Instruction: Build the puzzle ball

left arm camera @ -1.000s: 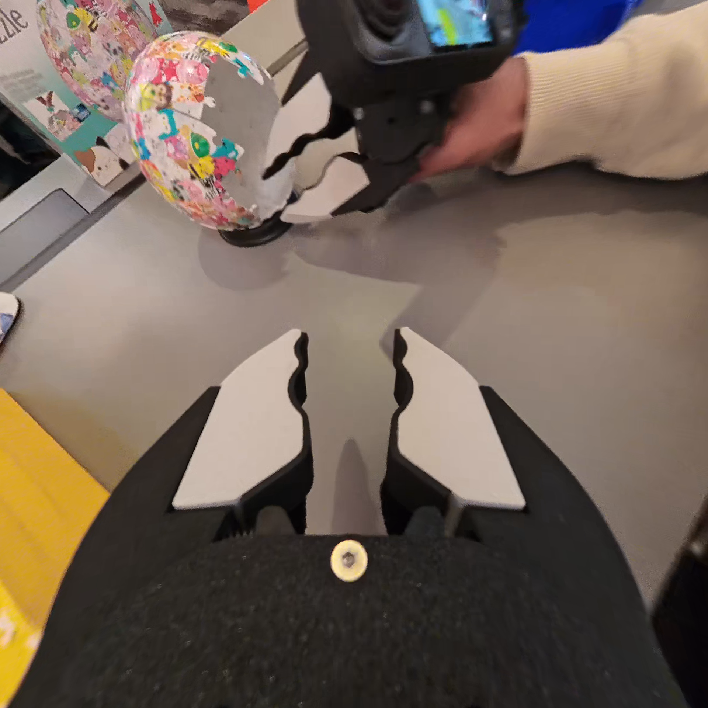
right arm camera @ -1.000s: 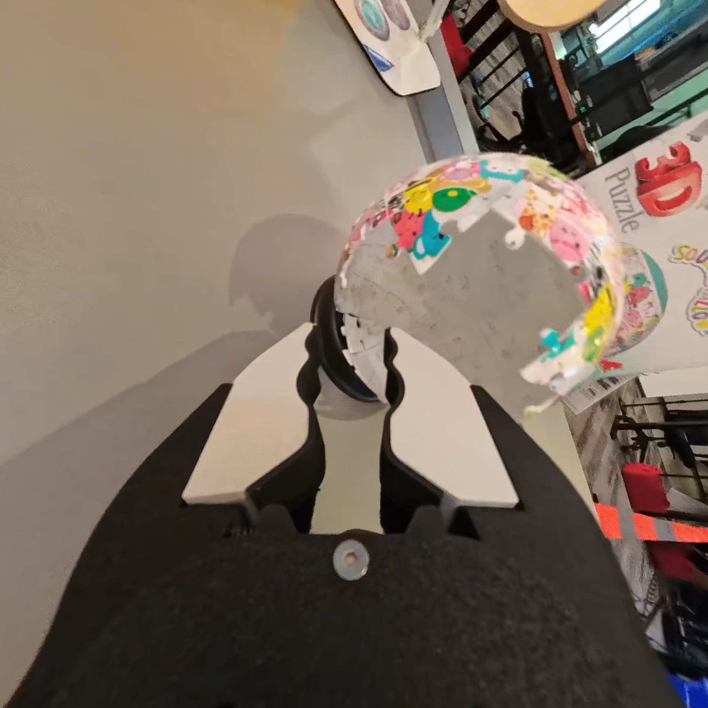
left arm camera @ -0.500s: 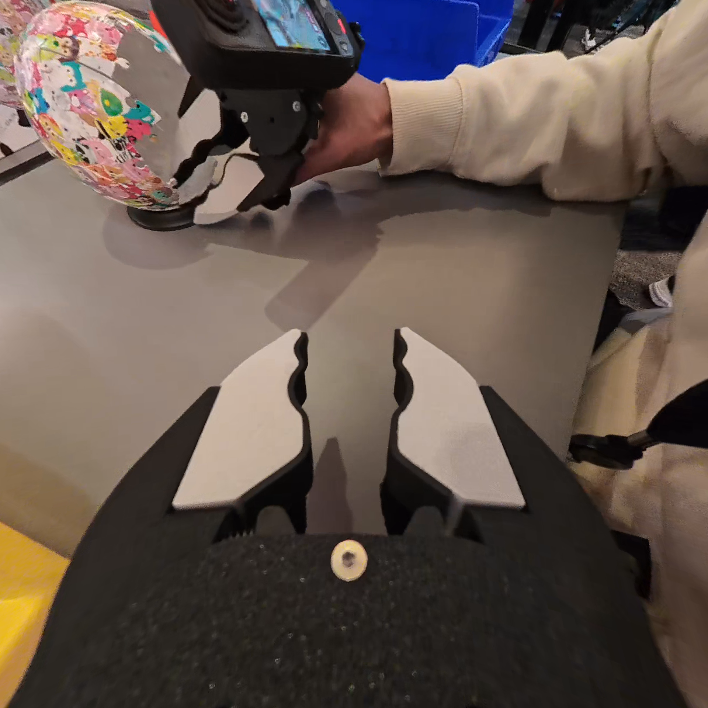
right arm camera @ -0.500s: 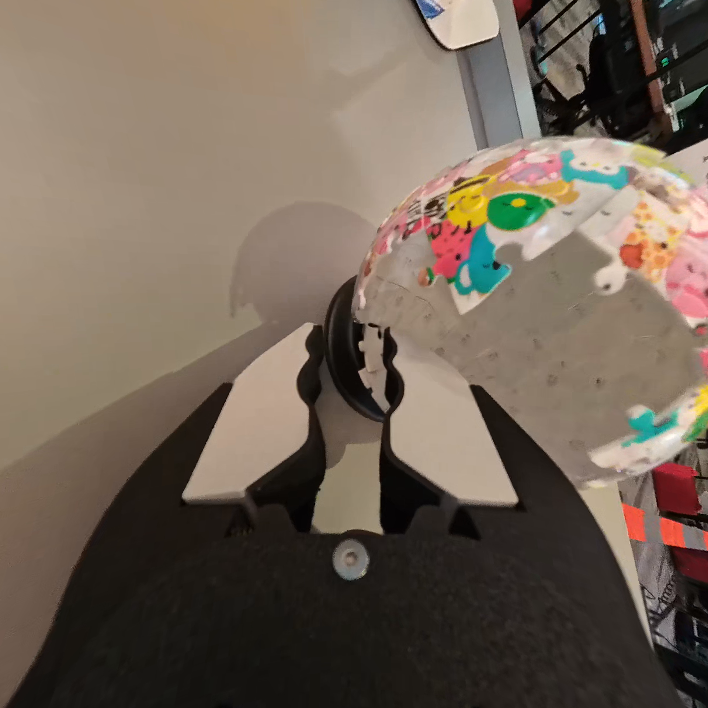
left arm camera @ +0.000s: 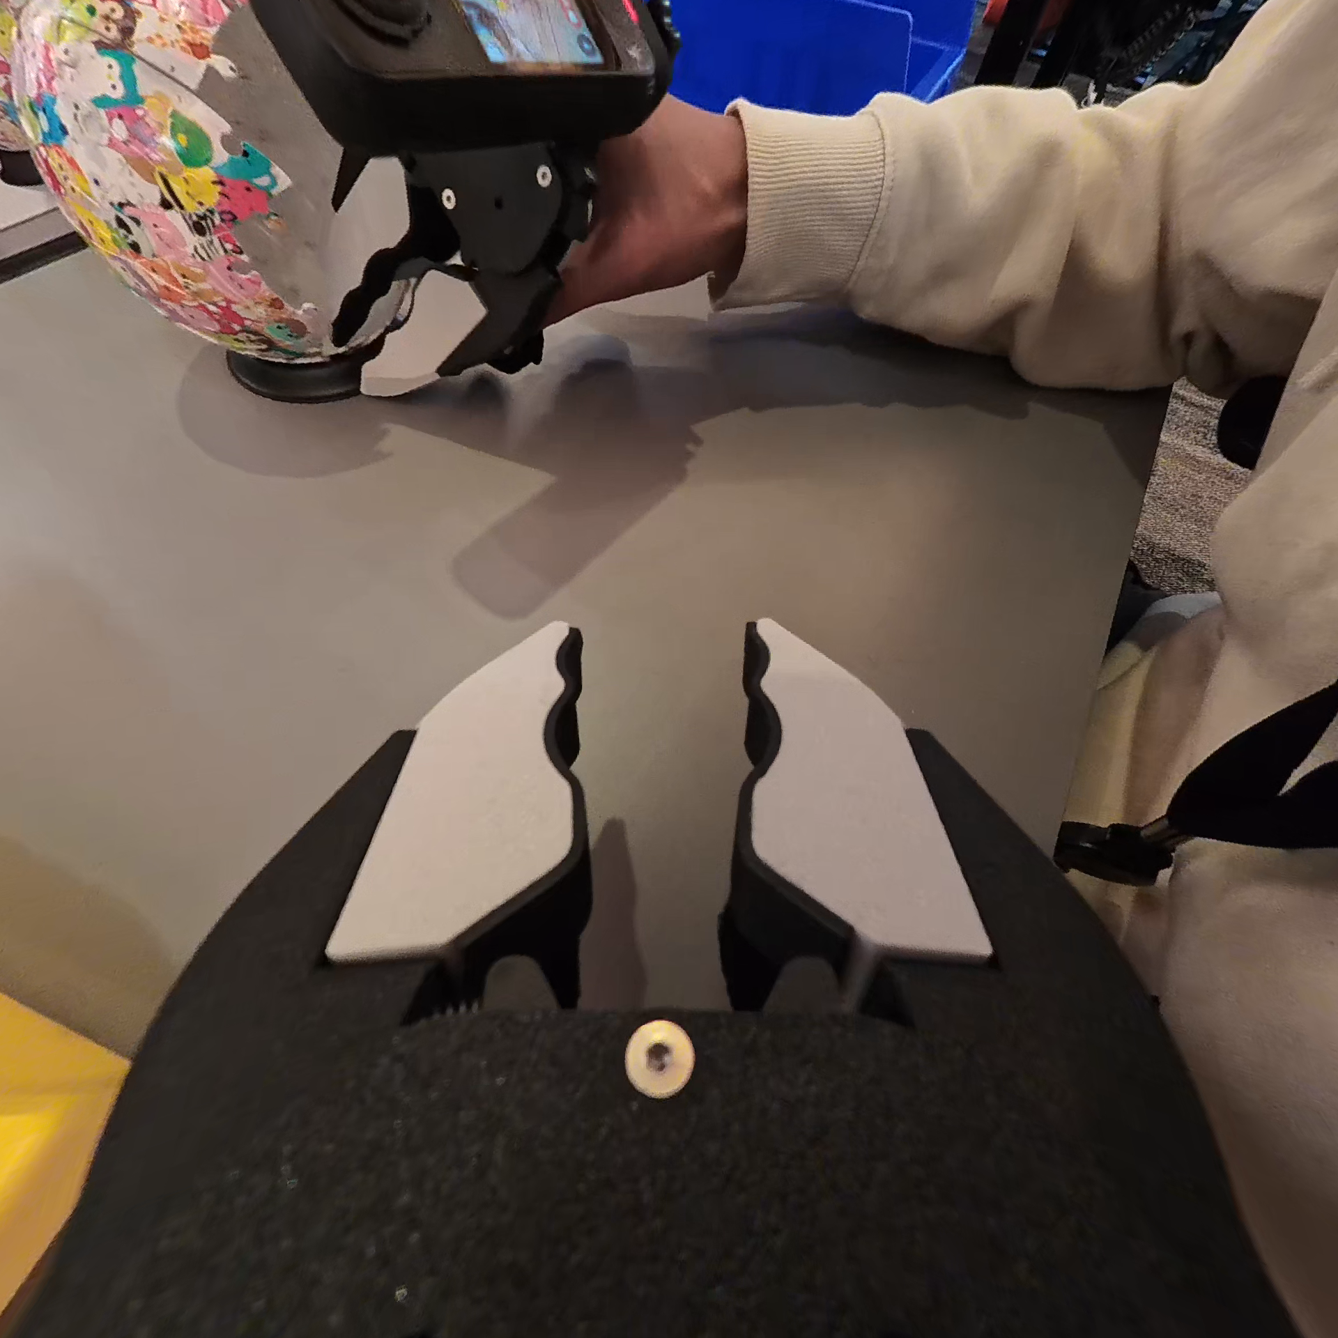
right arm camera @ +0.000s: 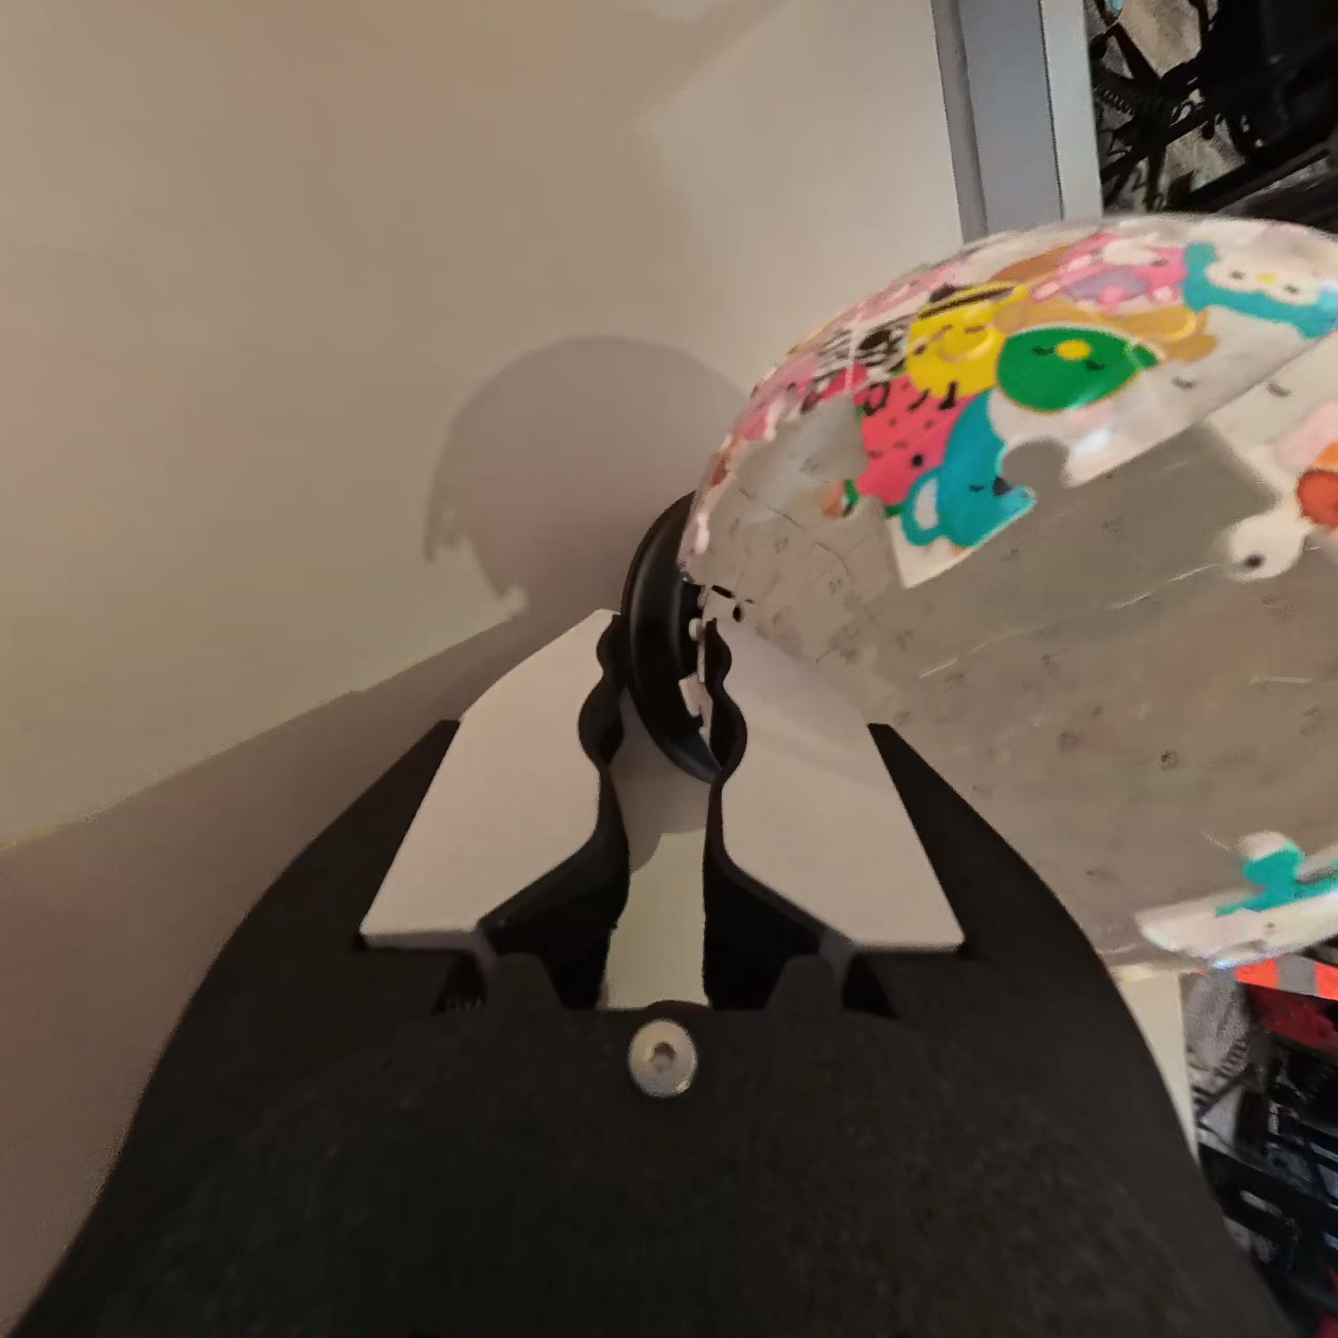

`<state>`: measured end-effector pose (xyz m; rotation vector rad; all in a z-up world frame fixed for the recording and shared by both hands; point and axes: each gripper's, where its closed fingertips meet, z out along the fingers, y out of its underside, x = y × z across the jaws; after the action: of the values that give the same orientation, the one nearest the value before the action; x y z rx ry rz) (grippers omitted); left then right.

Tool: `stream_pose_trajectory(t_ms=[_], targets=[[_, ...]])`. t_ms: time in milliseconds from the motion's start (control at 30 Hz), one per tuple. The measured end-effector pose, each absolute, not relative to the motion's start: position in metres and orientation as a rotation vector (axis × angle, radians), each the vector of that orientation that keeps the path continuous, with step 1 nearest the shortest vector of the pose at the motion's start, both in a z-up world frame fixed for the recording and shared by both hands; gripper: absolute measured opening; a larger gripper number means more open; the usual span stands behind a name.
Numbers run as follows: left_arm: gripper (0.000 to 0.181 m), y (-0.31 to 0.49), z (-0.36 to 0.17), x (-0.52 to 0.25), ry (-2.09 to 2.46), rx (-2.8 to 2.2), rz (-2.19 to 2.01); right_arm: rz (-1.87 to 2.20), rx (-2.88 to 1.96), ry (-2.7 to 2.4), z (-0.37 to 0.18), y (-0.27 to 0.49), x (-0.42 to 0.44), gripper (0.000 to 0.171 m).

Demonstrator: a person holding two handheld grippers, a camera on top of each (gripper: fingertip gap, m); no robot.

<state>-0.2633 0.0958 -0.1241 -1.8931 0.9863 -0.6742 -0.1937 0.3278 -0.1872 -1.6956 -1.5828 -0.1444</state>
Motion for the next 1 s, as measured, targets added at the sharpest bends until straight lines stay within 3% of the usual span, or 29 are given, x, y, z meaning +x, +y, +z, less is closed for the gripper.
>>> stream_pose_trajectory(t_ms=[233,700,1000], targets=[[0.042,0.094,-0.122,-0.261,0.982,-1.890,-0.697,-0.207,-1.619,-1.593,-0.181,0.327,-0.195,0.005],[0.042,0.094,-0.120,-0.264,0.968,-1.889,-0.702,-0.161,-1.599,-1.566,-0.170,0.322,-0.198,0.002],[0.042,0.093,-0.119,-0.263,0.959,-1.887,-0.723,0.070,-1.658,-1.515,-0.167,0.320,-0.201,0.002]])
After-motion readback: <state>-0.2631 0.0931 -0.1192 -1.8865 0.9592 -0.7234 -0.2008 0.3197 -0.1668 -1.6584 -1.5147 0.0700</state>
